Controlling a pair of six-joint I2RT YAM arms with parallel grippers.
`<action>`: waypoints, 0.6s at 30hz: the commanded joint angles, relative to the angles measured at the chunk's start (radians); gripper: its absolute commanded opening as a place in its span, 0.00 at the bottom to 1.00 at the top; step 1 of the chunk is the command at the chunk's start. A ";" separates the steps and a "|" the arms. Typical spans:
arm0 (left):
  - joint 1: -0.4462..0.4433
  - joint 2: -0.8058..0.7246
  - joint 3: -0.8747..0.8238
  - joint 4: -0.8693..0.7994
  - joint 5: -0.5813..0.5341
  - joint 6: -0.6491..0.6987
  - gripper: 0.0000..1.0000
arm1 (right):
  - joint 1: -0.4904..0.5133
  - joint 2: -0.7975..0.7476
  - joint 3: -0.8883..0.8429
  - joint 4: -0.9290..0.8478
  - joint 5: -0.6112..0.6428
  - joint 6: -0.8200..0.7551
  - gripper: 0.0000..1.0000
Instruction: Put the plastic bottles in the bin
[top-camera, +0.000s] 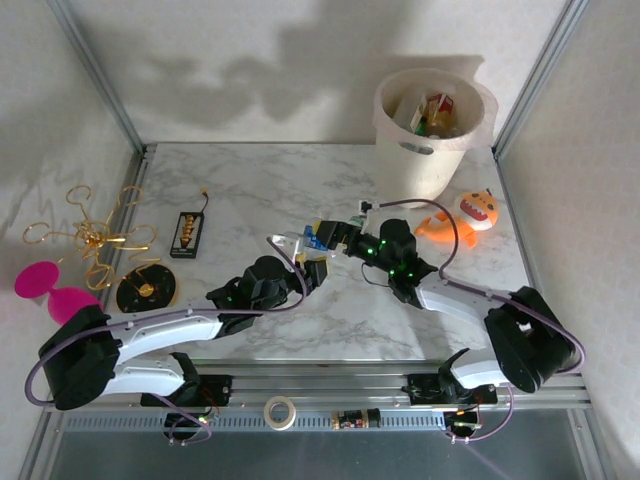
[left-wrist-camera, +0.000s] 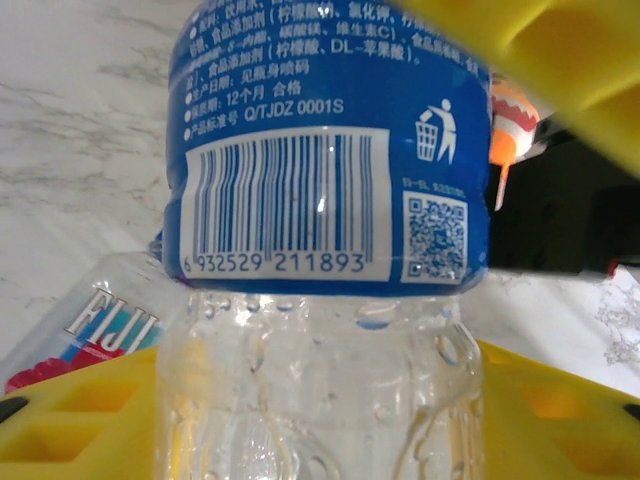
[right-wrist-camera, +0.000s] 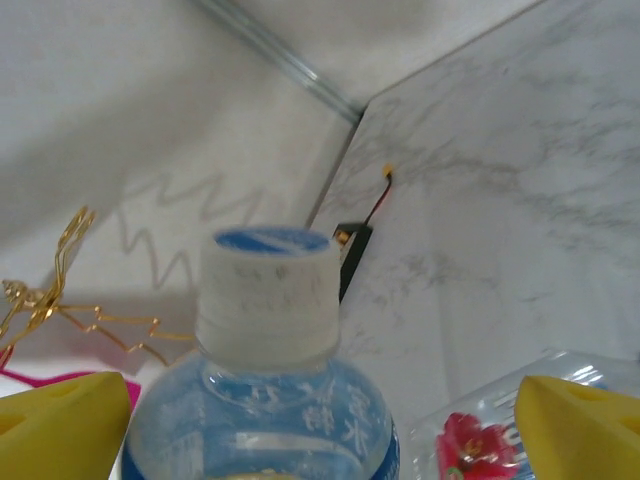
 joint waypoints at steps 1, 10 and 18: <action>-0.007 -0.027 -0.027 0.046 -0.049 0.028 0.49 | 0.045 0.049 0.050 0.052 -0.046 0.015 0.98; -0.007 -0.055 -0.063 0.065 -0.068 0.018 0.51 | 0.067 0.130 0.093 0.066 -0.102 0.036 0.75; -0.007 -0.076 -0.086 0.081 -0.089 0.002 0.69 | 0.067 0.142 0.089 0.080 -0.054 0.042 0.57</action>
